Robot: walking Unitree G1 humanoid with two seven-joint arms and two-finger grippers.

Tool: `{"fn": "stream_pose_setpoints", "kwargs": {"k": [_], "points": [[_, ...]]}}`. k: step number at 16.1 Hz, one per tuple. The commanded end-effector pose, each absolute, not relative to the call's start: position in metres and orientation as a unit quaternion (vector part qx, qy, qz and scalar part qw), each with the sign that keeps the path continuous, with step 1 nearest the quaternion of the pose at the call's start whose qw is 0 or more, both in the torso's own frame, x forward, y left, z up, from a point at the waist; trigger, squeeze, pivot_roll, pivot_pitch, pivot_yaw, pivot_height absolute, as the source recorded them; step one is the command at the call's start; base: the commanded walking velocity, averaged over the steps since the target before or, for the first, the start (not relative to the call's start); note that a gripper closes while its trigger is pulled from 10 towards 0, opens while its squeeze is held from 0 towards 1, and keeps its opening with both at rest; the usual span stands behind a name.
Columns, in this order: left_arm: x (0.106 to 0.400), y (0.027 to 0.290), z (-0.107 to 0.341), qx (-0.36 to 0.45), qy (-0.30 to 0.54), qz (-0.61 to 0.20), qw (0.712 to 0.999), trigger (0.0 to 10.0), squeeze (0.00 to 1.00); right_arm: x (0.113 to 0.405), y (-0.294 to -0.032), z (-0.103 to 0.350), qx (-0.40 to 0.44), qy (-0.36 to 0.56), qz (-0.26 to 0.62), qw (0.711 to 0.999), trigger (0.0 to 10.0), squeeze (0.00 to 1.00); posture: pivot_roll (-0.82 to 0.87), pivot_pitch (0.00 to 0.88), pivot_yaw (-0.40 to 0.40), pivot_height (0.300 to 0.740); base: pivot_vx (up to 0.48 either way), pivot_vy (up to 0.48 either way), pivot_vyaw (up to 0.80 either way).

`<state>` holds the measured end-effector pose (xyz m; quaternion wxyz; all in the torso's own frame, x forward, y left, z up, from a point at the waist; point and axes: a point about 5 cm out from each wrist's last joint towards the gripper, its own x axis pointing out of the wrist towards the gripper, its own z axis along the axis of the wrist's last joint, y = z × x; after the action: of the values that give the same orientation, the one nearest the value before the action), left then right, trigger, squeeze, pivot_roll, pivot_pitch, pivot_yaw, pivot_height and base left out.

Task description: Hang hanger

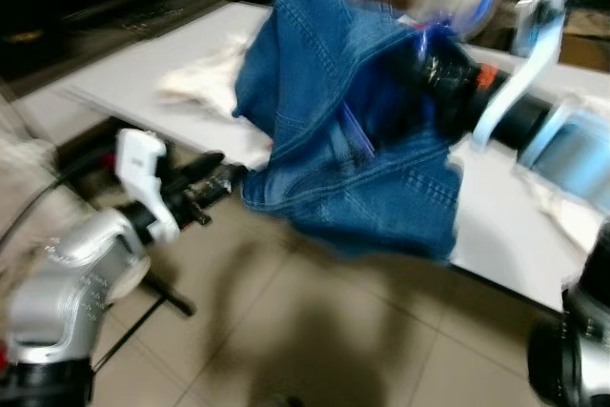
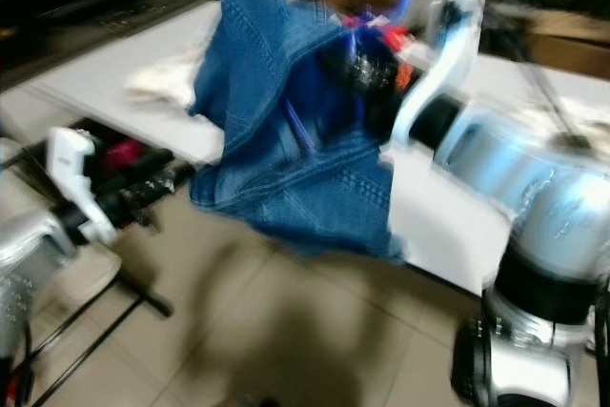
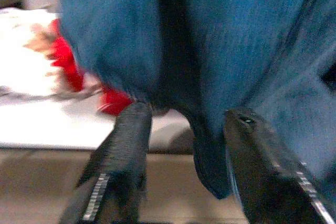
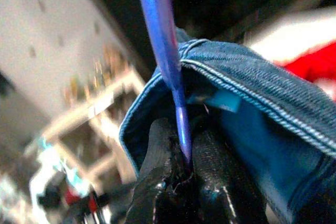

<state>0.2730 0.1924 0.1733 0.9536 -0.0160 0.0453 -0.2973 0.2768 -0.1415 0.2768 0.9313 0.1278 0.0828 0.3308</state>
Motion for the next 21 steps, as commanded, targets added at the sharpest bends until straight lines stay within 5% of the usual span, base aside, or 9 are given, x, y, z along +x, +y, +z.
{"fn": "stream_pose_setpoints", "kwargs": {"k": [1,10,11,12,13,17,21], "points": [[0.275,0.195,0.173,0.009,0.047,-0.274,0.96,10.0,1.0,0.272,-0.129,0.275,0.084,0.078,0.343,0.932,10.0,0.0,-0.13,0.0,0.065,0.74,0.0,0.0,0.8],[0.274,0.186,0.151,0.015,0.068,-0.185,0.98,10.0,1.0,0.265,-0.118,0.176,0.007,0.08,0.252,0.965,10.0,0.0,-0.12,0.0,0.067,0.74,0.0,0.0,0.8],[0.273,0.184,0.148,0.013,0.071,-0.184,0.98,10.0,0.87,0.264,-0.121,0.164,-0.009,0.08,0.236,0.968,10.0,0.0,-0.12,0.0,0.066,0.74,0.0,0.0,0.8],[0.272,0.183,0.145,0.019,0.07,-0.18,0.981,10.0,0.08,0.263,-0.124,0.156,-0.027,0.073,0.221,0.972,10.0,0.0,-0.12,0.0,0.061,0.74,0.0,0.0,0.8],[0.271,0.183,0.14,0.027,0.075,-0.174,0.981,10.0,0.0,0.263,-0.128,0.147,-0.042,0.063,0.201,0.977,10.0,0.0,-0.12,0.0,0.056,0.74,0.0,0.0,0.8],[0.265,0.176,0.131,0.008,0.044,-0.141,0.989,10.0,0.0,0.263,-0.135,0.116,-0.027,0.043,0.152,0.987,10.0,0.0,-0.12,0.0,0.032,0.74,0.0,0.0,0.8],[0.264,0.171,0.109,0.073,0.012,-0.125,0.989,10.0,0.0,0.269,-0.145,0.081,-0.048,0.048,0.098,0.993,10.0,0.0,-0.14,0.0,0.042,0.74,0.0,0.0,0.8]]}}
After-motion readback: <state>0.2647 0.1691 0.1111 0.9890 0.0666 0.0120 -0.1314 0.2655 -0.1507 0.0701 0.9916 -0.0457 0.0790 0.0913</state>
